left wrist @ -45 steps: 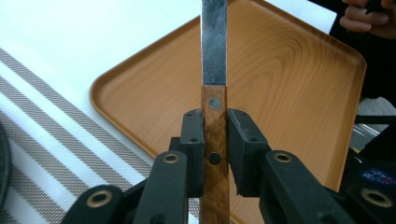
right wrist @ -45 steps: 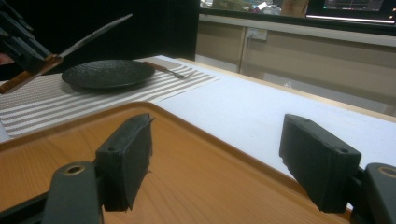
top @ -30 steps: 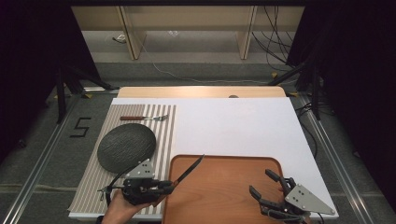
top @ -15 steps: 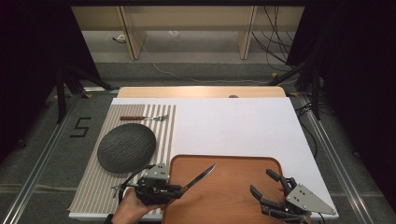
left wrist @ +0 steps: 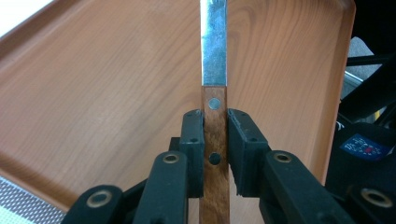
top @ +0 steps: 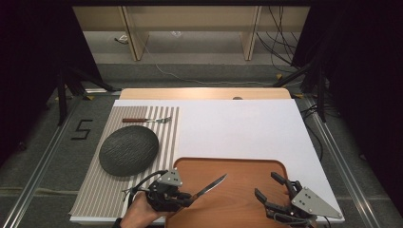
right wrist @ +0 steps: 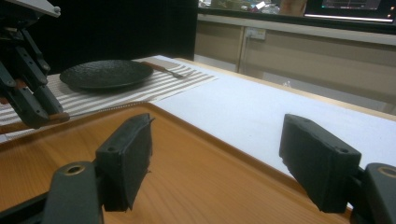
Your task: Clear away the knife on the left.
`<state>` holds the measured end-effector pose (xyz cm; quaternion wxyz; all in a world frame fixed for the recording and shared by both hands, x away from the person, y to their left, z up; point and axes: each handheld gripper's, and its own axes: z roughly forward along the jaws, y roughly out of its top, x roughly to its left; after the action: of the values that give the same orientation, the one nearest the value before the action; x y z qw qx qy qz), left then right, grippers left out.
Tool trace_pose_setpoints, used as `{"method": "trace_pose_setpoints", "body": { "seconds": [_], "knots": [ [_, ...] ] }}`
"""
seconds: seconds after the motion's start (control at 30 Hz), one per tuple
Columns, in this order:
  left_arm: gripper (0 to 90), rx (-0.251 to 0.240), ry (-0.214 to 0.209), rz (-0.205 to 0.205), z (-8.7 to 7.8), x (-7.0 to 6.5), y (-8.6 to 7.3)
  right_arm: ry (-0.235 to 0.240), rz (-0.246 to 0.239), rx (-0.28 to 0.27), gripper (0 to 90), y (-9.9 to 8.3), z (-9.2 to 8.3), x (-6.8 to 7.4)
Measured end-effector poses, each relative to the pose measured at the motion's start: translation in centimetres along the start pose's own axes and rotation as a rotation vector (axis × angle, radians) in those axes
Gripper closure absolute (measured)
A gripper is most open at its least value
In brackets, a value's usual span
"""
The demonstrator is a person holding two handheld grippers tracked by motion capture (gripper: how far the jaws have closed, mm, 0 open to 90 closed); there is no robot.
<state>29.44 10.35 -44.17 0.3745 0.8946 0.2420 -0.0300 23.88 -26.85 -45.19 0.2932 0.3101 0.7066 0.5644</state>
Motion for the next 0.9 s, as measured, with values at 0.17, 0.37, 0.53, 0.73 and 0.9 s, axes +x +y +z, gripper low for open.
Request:
{"method": "trace_pose_setpoints", "body": {
  "seconds": [0.17,0.37,0.53,0.73,0.9],
  "knots": [
    [76.9,0.019,-0.017,-0.004,0.5,-0.1,0.1,-0.001,-0.001,0.001,26.6,0.0,0.0,0.0],
    [76.8,0.058,-0.031,-0.003,1.2,-0.3,0.1,0.000,-0.002,0.001,26.6,0.0,0.0,0.0],
    [76.8,0.086,-0.036,-0.007,1.9,-0.4,0.0,-0.001,-0.002,0.003,26.6,0.0,0.0,0.0],
    [76.8,0.120,-0.038,-0.009,2.7,-0.3,-0.2,-0.001,-0.003,0.003,26.7,0.0,0.0,0.0],
    [76.8,0.135,-0.034,-0.016,3.2,-0.3,-0.3,0.000,-0.002,0.001,26.6,0.0,0.0,0.0]
  ]
}}
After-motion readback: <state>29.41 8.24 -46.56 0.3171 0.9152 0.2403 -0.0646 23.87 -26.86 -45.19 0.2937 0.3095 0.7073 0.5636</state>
